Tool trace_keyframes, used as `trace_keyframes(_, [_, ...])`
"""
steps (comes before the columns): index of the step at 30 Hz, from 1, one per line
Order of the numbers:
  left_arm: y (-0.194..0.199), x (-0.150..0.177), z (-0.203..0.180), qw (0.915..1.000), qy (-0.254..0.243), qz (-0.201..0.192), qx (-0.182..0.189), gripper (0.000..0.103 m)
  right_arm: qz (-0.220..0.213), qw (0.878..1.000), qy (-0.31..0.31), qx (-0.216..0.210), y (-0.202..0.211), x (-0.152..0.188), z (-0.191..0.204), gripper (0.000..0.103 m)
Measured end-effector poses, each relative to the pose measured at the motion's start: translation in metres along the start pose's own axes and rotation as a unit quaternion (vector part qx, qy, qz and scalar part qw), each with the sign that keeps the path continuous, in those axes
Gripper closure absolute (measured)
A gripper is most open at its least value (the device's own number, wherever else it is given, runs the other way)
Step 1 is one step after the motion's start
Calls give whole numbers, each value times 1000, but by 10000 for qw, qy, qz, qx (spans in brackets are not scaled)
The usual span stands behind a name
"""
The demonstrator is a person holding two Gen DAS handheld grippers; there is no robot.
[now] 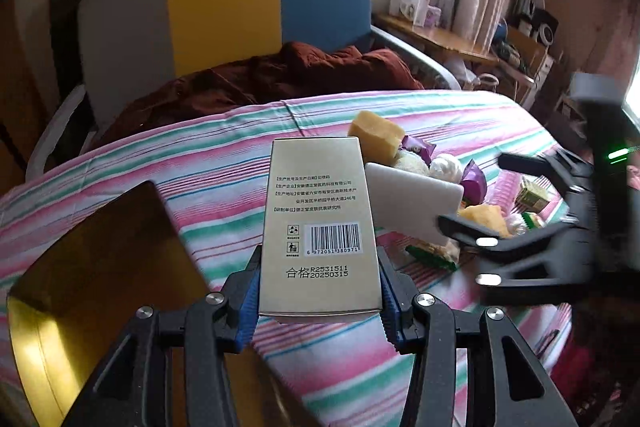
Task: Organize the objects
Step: 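Carry the white box and white sponge into the gold tray and release both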
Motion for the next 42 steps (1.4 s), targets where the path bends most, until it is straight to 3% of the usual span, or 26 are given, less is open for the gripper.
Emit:
trace_keyframes(5, [29, 9, 20, 9993, 320, -167, 16, 53, 367, 9939, 1018, 201, -32, -9, 25, 4])
trace_keyframes(7, [39, 12, 29, 9988, 440, -231, -3, 53, 539, 9914, 1180, 195, -43, -9, 33, 20])
trace_keyframes(9, [48, 15, 38, 9981, 546, -282, -42, 53, 745, 9896, 1221, 135, -51, -7, 37, 43])
trace_keyframes(12, [57, 23, 52, 9968, 713, -327, -121, 53, 717, 9926, 983, 19, -47, -6, 33, 47])
trace_keyframes(16, [68, 38, 77, 9940, 1002, -352, -272, 53, 470, 9979, 415, -145, -25, -10, 21, 48])
trace_keyframes(21, [82, 57, 111, 9877, 1380, -428, -602, 52, 47, 9961, -334, -819, 15, -27, 29, 48])
trace_keyframes(26, [98, 68, 152, 9786, 1679, -544, -1060, 52, -244, 9795, -804, -1828, 47, -52, 72, 48])
trace_keyframes(30, [110, 69, 188, 9685, 1802, -687, -1573, 51, -189, 9666, -1056, -2328, 53, -76, 119, 44])
trace_keyframes(32, [117, 75, 204, 9636, 1911, -744, -1715, 37, -165, 9574, -1259, -2593, 55, -87, 143, 39])
trace_keyframes(34, [127, 83, 215, 9559, 2066, -839, -1913, 27, -196, 9477, -1361, -2881, 57, -98, 165, 26])
trace_keyframes(35, [132, 87, 219, 9542, 2117, -885, -1919, 25, -211, 9459, -1382, -2927, 58, -102, 173, 20])
trace_keyframes(39, [149, 104, 225, 9497, 2203, -947, -2016, 25, -216, 9460, -1239, -2987, 72, -102, 199, 20])
trace_keyframes(42, [159, 114, 225, 9454, 2220, -1017, -2158, 19, -149, 9532, -988, -2853, 75, -93, 210, 20])
Point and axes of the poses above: each gripper's, at about its wrist camera, not at the fingertips, and y roughly against the way its jaws point, z to its left, x to its underside, the point moved 5 cm from there along -y, roughly the way its jaws point, and after that the axes turned 4 degrees about y, right-handed, at the moved point
